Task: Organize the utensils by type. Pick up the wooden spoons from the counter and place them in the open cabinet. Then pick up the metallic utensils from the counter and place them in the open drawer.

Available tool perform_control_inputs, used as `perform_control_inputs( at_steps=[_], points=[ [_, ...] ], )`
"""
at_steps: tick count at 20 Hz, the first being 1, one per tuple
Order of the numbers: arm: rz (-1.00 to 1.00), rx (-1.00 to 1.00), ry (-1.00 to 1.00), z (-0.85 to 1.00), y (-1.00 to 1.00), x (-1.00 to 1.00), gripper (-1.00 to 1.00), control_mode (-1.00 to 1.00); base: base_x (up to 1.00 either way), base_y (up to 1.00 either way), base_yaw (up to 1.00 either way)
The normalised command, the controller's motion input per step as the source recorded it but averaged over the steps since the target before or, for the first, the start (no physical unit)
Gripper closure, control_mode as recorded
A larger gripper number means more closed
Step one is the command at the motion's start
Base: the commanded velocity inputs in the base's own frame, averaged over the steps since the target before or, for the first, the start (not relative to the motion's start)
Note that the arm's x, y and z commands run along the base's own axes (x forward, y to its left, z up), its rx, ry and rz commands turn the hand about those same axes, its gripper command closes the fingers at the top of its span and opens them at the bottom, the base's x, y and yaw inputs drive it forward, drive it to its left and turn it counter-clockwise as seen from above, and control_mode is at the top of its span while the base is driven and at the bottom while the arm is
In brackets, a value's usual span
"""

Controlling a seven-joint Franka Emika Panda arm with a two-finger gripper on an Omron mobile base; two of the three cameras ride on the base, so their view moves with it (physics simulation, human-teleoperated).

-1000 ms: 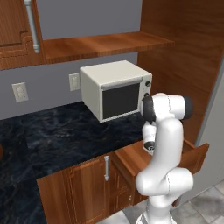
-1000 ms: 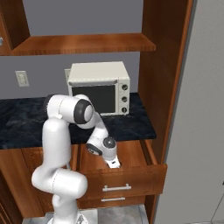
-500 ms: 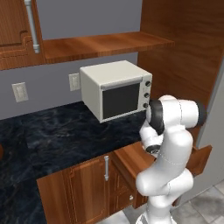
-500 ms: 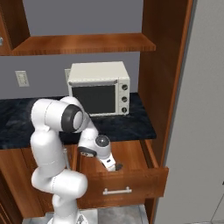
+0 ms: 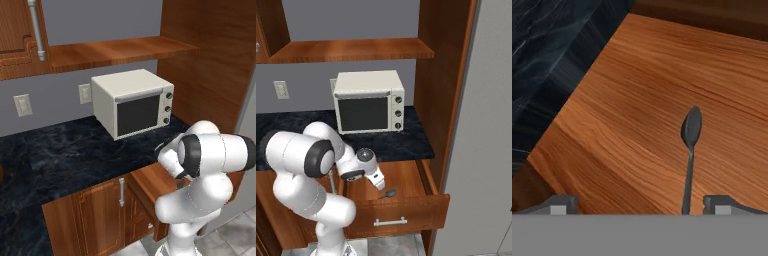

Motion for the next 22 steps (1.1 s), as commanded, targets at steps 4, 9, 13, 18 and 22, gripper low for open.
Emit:
perform_control_inputs(
  at_steps=[4,9,13,18,22],
  points=[
    [0.09,0.0,0.19,0.83,0.0,0.16,-1.0,-1.0,0.0,0.0,0.0],
    [0.11,0.0,0.18,0.6,-0.02,-0.06,-1.0,-1.0,0.0,0.0,0.0],
    [0.07,0.0,0.17,0.38,-0.06,-0.33,-1.0,-1.0,0.0,0.0,0.0],
    [0.01,0.02,0.07,0.28,-0.08,-0.47,-1.0,-1.0,0.0,0.0,0.0],
    [0.0,0.04,0.0,0.12,-0.01,-0.5,-1.0,-1.0,0.0,0.0,0.0]
  ],
)
